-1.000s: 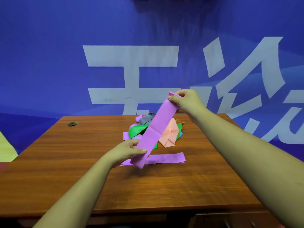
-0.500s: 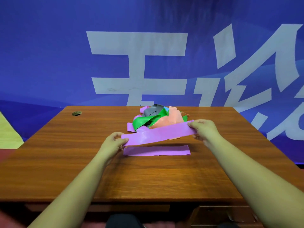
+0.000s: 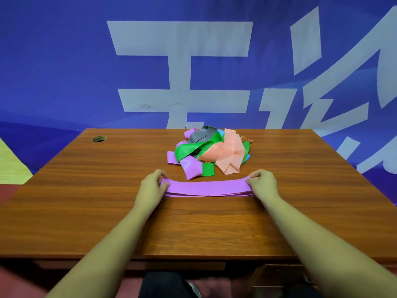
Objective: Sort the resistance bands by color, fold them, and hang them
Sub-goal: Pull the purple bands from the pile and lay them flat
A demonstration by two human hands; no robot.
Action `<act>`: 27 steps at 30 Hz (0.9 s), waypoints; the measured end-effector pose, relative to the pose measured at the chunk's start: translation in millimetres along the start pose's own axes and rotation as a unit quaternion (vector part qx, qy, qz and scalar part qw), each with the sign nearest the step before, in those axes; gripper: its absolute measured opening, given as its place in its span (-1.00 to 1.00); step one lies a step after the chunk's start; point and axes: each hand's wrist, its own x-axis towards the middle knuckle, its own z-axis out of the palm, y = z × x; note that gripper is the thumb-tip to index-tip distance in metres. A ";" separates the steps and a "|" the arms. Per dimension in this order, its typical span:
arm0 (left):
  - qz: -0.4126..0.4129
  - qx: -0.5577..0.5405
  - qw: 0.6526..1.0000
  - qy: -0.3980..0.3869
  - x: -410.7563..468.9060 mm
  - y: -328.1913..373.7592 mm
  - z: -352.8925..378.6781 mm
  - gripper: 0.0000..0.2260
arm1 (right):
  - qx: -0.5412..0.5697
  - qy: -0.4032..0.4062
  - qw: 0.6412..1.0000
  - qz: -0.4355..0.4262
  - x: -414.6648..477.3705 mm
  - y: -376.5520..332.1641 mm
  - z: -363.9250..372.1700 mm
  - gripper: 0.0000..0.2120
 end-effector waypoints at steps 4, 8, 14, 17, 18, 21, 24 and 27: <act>0.001 0.049 0.999 -0.004 0.2 -11.0 7.9 -0.90 | -0.044 0.012 0.999 -0.025 0.0 11.4 12.6 -0.95; -0.006 0.053 0.999 0.005 -3.0 -18.4 14.4 -0.93 | -0.062 0.014 0.996 -0.062 -1.0 23.5 21.1 -0.93; -0.016 0.094 0.995 0.032 -7.5 -17.5 17.9 -0.87 | -0.138 0.030 0.984 -0.111 -6.0 22.3 23.8 -0.76; 0.021 0.097 0.994 0.045 3.0 -4.8 14.4 -0.87 | -0.152 0.026 0.971 -0.184 -3.9 2.3 24.3 -0.70; 0.033 0.082 0.995 0.037 9.0 0.5 14.3 -0.88 | -0.152 0.008 0.967 -0.205 -2.4 -7.8 27.0 -0.71; 0.058 0.048 0.997 -0.002 31.4 17.6 19.6 -0.91 | -0.141 -0.064 0.957 -0.245 2.0 -37.4 45.0 -0.72; 0.078 0.066 0.993 -0.060 50.2 29.5 32.0 -0.86 | -0.155 -0.118 0.943 -0.270 4.1 -58.0 68.4 -0.67; 0.096 0.094 0.986 -0.102 61.1 26.0 46.8 -0.74 | -0.156 -0.162 0.925 -0.306 8.9 -66.3 89.1 -0.64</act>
